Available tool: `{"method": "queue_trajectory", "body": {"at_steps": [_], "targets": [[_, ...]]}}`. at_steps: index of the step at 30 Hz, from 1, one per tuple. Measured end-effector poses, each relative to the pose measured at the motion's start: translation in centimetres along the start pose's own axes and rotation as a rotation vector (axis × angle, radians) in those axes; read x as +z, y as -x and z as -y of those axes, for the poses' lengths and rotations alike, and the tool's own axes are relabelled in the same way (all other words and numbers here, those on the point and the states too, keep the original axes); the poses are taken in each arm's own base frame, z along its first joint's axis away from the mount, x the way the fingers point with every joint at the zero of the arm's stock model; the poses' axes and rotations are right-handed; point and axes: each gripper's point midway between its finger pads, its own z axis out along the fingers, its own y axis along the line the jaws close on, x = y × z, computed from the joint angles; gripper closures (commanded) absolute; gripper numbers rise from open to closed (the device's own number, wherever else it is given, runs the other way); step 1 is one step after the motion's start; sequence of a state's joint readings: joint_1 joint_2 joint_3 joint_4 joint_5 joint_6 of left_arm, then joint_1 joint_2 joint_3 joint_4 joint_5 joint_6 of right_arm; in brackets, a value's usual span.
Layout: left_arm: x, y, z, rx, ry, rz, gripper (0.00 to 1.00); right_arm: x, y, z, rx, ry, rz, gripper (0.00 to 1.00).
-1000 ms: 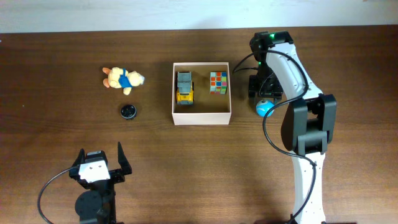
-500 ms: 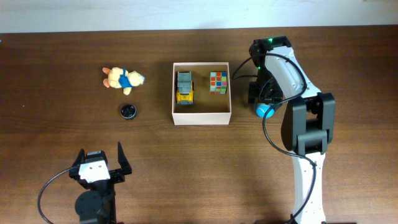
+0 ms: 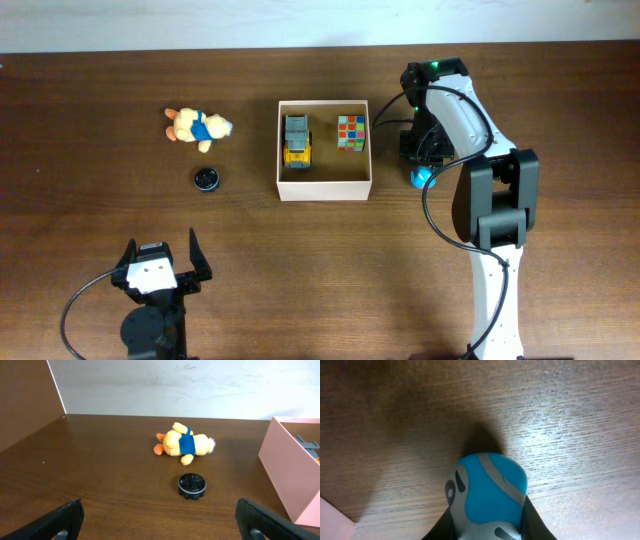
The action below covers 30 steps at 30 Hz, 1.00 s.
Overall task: Pack container
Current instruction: 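Lower and close the right gripper on the blue ball, then lift the ball and carry it left over the box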
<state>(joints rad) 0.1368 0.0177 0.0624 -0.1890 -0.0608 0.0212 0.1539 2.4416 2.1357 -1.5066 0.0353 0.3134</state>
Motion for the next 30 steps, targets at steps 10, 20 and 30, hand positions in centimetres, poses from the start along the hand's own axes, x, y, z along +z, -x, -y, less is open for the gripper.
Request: {"method": "queue_trajectory", "body": {"at_steps": [10, 20, 30], "targets": [[0.0, 0.0, 0.0, 0.000, 0.000, 0.000, 0.01, -2.7, 2.7, -0.8, -0.028, 0.040, 0.130, 0.80], [0.0, 0.0, 0.0, 0.000, 0.000, 0.000, 0.01, -12.2, 5.1, -1.6, -0.095, 0.121, 0.386, 0.79], [0.0, 0.0, 0.0, 0.000, 0.000, 0.000, 0.01, -16.3, 2.7, -6.3, -0.269, 0.175, 0.465, 0.79]]}}
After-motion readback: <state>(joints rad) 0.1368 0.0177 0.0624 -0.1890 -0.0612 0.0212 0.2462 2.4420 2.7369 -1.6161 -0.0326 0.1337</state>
